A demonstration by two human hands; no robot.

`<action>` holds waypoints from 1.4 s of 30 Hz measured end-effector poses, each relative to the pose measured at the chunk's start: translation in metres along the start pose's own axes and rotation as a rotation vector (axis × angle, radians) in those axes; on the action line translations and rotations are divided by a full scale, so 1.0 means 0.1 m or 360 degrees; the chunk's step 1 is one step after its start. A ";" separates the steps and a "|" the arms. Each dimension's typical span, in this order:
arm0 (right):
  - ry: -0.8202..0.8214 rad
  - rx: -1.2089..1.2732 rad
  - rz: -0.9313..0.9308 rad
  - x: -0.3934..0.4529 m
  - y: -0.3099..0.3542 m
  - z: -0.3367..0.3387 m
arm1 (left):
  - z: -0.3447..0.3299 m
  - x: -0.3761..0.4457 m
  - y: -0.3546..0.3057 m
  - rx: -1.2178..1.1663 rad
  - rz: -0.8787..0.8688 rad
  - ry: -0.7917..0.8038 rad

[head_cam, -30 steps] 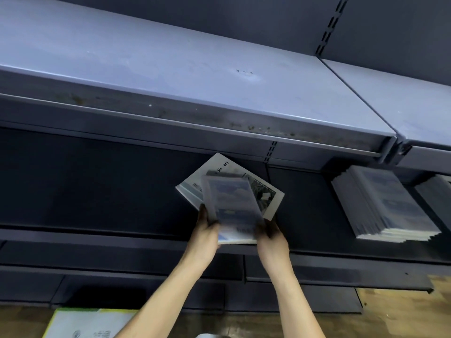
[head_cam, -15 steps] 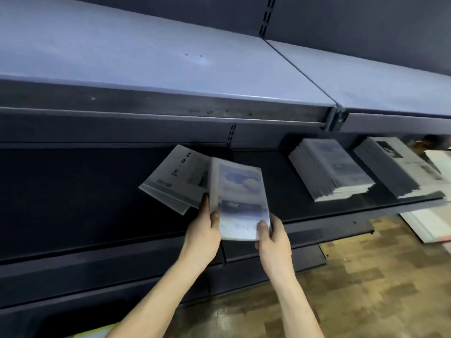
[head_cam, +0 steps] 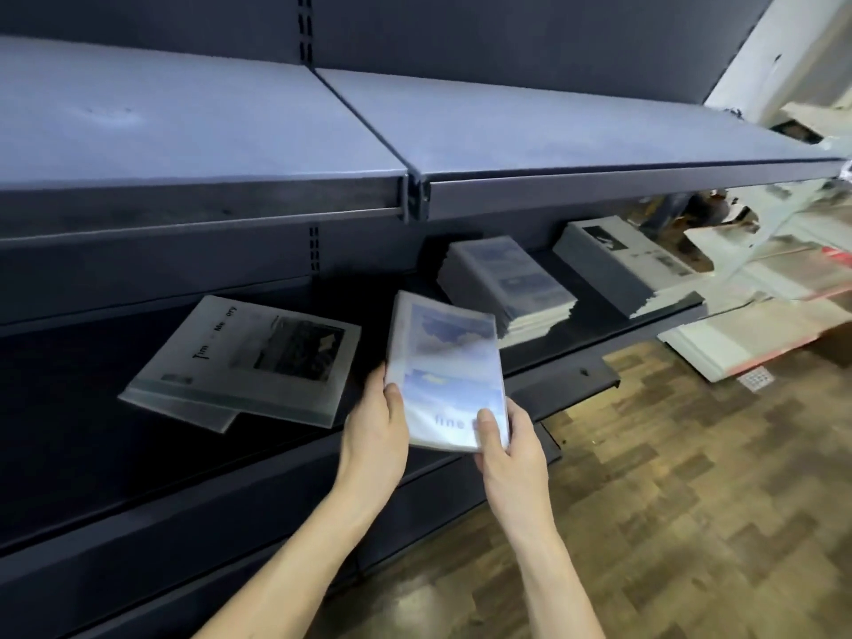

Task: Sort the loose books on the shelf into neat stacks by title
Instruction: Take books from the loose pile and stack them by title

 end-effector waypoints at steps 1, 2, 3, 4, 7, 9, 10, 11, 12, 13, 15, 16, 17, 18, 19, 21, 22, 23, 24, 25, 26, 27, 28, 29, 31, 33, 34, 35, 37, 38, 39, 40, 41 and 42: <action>-0.0008 0.0016 0.0011 0.02 0.00 0.11 | -0.09 -0.01 -0.07 -0.0004 -0.0027 0.0009; -0.0011 0.0033 0.0018 0.04 -0.01 0.23 | -0.19 -0.01 -0.14 -0.0008 -0.0044 0.0019; -0.0012 0.0053 0.0018 0.07 -0.01 0.34 | -0.28 -0.02 -0.20 -0.0016 -0.0057 0.0030; -0.0010 0.0077 0.0009 0.09 -0.02 0.43 | -0.37 -0.02 -0.26 -0.0021 -0.0070 0.0046; 0.0020 0.0150 -0.0022 0.20 -0.07 0.81 | -0.74 -0.04 -0.47 -0.0050 -0.0088 0.0094; 0.0032 0.0151 -0.0036 0.29 -0.10 1.03 | -0.96 -0.08 -0.59 -0.0089 -0.0088 0.0115; 0.0036 0.0153 -0.0042 0.35 -0.12 1.17 | -1.09 -0.09 -0.67 -0.0096 -0.0090 0.0116; 0.0039 0.0154 -0.0048 0.40 -0.13 1.29 | -1.21 -0.10 -0.72 -0.0098 -0.0099 0.0115; 0.0046 0.0156 -0.0051 0.47 -0.14 1.42 | -1.33 -0.11 -0.79 -0.0098 -0.0111 0.0115; 0.0053 0.0157 -0.0051 0.52 -0.15 1.53 | -1.45 -0.11 -0.84 -0.0108 -0.0121 0.0116; 0.0075 0.0163 -0.0043 0.62 -0.16 1.75 | -1.67 -0.14 -0.94 -0.0104 -0.0127 0.0118; 0.0090 0.0163 -0.0037 0.66 -0.17 1.84 | -1.76 -0.15 -0.98 -0.0097 -0.0126 0.0112; 0.0108 0.0161 -0.0031 0.71 -0.18 1.93 | -1.86 -0.17 -1.03 -0.0092 -0.0125 0.0098; 0.0122 0.0152 -0.0021 0.75 -0.18 2.01 | -1.94 -0.19 -1.06 -0.0088 -0.0121 0.0083; 0.0134 0.0136 -0.0010 0.79 -0.17 2.07 | -2.00 -0.20 -1.09 -0.0085 -0.0115 0.0061; 0.0172 0.0094 0.0015 0.88 -0.14 2.19 | -2.12 -0.23 -1.16 -0.0081 -0.0105 0.0000; 0.0201 0.0080 0.0024 0.93 -0.13 2.23 | -2.17 -0.24 -1.18 -0.0075 -0.0099 -0.0029; 0.0228 0.0070 0.0036 0.97 -0.11 2.26 | -2.20 -0.24 -1.19 -0.0073 -0.0094 -0.0051; 0.0251 0.0060 0.0053 1.00 -0.08 2.28 | -2.23 -0.25 -1.20 -0.0069 -0.0092 -0.0066; 0.0274 0.0043 0.0075 1.04 -0.05 2.29 | -2.25 -0.25 -1.22 -0.0063 -0.0098 -0.0082; 0.0291 0.0023 0.0099 1.07 -0.02 2.30 | -2.27 -0.25 -1.24 -0.0048 -0.0114 -0.0092; 0.0305 0.0001 0.0122 1.12 0.02 2.30 | -2.28 -0.23 -1.26 -0.0024 -0.0137 -0.0105; 0.0317 -0.0019 0.0143 1.16 0.05 2.29 | -2.28 -0.21 -1.29 -0.0002 -0.0157 -0.0119; 0.0330 -0.0034 0.0161 1.19 0.08 2.27 | -2.27 -0.19 -1.31 0.0017 -0.0174 -0.0140; 0.0362 -0.0038 0.0185 1.24 0.15 2.23 | -2.25 -0.13 -1.31 0.0058 -0.0188 -0.0190; 0.0397 -0.0048 0.0195 1.31 0.20 2.18 | -2.22 -0.06 -1.27 0.0106 -0.0178 -0.0237; 0.0410 -0.0054 0.0194 1.34 0.21 2.15 | -2.21 -0.03 -1.26 0.0126 -0.0164 -0.0252; 0.0428 -0.0062 0.0197 1.37 0.24 2.11 | -2.19 0.00 -1.23 0.0134 -0.0152 -0.0278; 0.0442 -0.0085 0.0210 1.43 0.29 2.04 | -2.17 0.06 -1.20 0.0136 -0.0138 -0.0317; 0.0445 -0.0087 0.0217 1.47 0.32 2.01 | -2.16 0.10 -1.18 0.0137 -0.0123 -0.0333; 0.0448 -0.0084 0.0220 1.51 0.34 1.99 | -2.16 0.13 -1.16 0.0139 -0.0104 -0.0349; 0.0453 -0.0087 0.0223 1.56 0.37 1.95 | -2.15 0.18 -1.13 0.0143 -0.0090 -0.0363; 0.0454 -0.0103 0.0226 1.61 0.39 1.93 | -2.14 0.23 -1.11 0.0136 -0.0069 -0.0382; 0.0456 -0.0129 0.0234 1.66 0.43 1.89 | -2.13 0.28 -1.08 0.0132 -0.0051 -0.0406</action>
Point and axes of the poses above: each hand's wrist, its own x-axis towards the middle knuckle, its own z-axis out of the back of the hand, y = z × x, the point moved 8 cm from there along x, towards the middle knuckle, and after that the axes turned 14 degrees about -z, right-handed, at the moved point
